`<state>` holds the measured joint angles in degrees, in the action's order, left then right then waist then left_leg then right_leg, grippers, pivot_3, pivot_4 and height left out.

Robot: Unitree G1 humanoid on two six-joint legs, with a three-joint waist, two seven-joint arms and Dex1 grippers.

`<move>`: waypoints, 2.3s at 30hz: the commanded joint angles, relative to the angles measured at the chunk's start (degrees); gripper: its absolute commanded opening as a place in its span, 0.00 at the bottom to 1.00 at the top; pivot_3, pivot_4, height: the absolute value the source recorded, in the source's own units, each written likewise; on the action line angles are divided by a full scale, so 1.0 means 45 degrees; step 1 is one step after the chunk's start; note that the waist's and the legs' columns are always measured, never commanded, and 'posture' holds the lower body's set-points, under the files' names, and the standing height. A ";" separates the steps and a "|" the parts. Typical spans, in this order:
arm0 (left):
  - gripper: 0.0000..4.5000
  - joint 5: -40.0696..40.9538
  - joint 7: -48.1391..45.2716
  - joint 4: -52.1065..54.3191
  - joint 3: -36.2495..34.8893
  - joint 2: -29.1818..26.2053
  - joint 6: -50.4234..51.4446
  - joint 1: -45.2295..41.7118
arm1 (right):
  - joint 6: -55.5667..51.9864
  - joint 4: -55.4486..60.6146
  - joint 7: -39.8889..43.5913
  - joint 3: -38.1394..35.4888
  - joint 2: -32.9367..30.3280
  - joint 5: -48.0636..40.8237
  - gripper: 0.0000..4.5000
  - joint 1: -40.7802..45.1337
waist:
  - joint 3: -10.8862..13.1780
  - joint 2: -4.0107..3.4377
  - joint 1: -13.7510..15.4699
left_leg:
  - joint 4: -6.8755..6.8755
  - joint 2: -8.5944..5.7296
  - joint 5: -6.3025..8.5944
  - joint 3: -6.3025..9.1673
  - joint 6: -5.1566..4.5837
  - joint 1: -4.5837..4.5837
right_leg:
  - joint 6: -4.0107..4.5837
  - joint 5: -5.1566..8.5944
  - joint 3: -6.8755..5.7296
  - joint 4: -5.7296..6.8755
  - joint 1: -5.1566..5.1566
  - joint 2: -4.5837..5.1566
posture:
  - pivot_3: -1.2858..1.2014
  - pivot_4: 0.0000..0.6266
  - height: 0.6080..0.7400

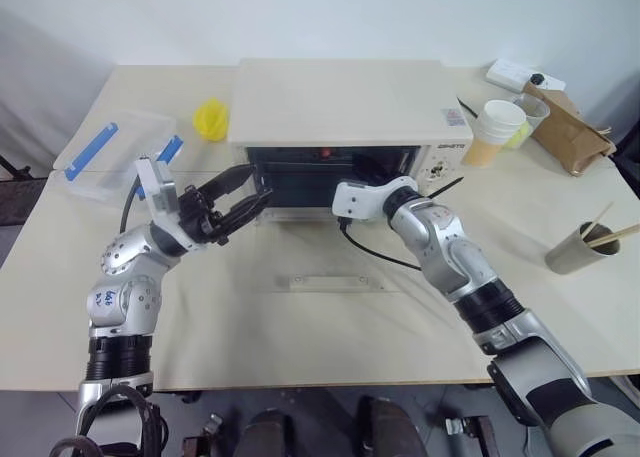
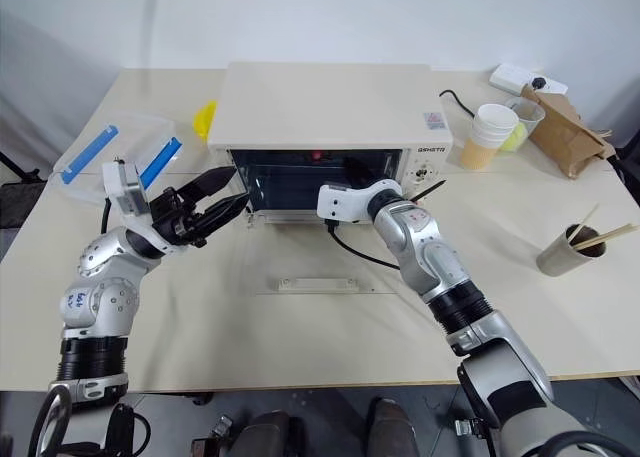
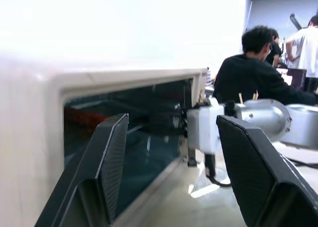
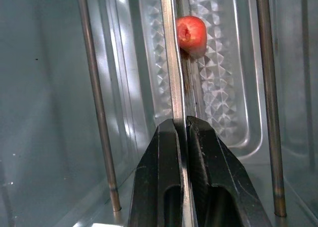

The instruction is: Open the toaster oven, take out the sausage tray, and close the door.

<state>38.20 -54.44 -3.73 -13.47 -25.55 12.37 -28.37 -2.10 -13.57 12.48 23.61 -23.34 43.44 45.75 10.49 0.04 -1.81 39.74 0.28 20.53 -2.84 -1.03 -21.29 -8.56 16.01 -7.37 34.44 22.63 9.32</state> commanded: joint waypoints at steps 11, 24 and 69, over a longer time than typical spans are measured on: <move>0.67 0.0539 -0.0026 -0.1164 -0.0611 -0.0240 0.1006 -0.1067 | 0.0862 0.1907 0.1138 -0.0658 -0.0482 -0.0768 0.01 -0.0744 | 0.0000 0.0001 0.0008 | -0.0020 -0.0002 0.0000 -0.0005 0.0005 0.0001 | -0.0001 0.0000 -0.0020 -0.0009 -0.0004 0.0000 | 0.52 0.24 1.00; 0.67 0.0174 -0.0218 -0.2134 -0.0271 -0.0282 0.1423 -0.1794 | 0.0852 0.5986 0.2952 -0.1123 -0.1320 -0.1067 0.01 -0.4019 | 0.0001 0.0004 0.0055 | -0.0009 -0.0003 -0.0008 -0.0004 0.0017 0.0009 | 0.0000 0.0001 -0.0026 -0.0005 -0.0019 -0.0002 | 0.52 0.24 1.00; 0.67 0.2270 -0.0871 -0.2325 -0.0233 -0.2769 1.2414 -0.2157 | 0.4283 0.9857 0.3336 -0.4489 -0.3630 -0.2005 0.01 -0.9104 | 0.0009 0.0018 0.0658 | 0.0043 -0.0006 -0.0009 -0.0006 0.0015 -0.0003 | -0.0001 0.0002 -0.0009 -0.0024 -0.0037 -0.0004 | 0.52 0.24 1.00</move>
<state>45.21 -59.83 -16.42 -12.58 -38.28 64.74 -37.14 16.32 29.33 28.23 4.53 -39.31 35.40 4.15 10.53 0.11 1.15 39.93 0.26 20.49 -2.84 -0.96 -21.31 -8.56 16.02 -7.39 34.33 22.47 9.30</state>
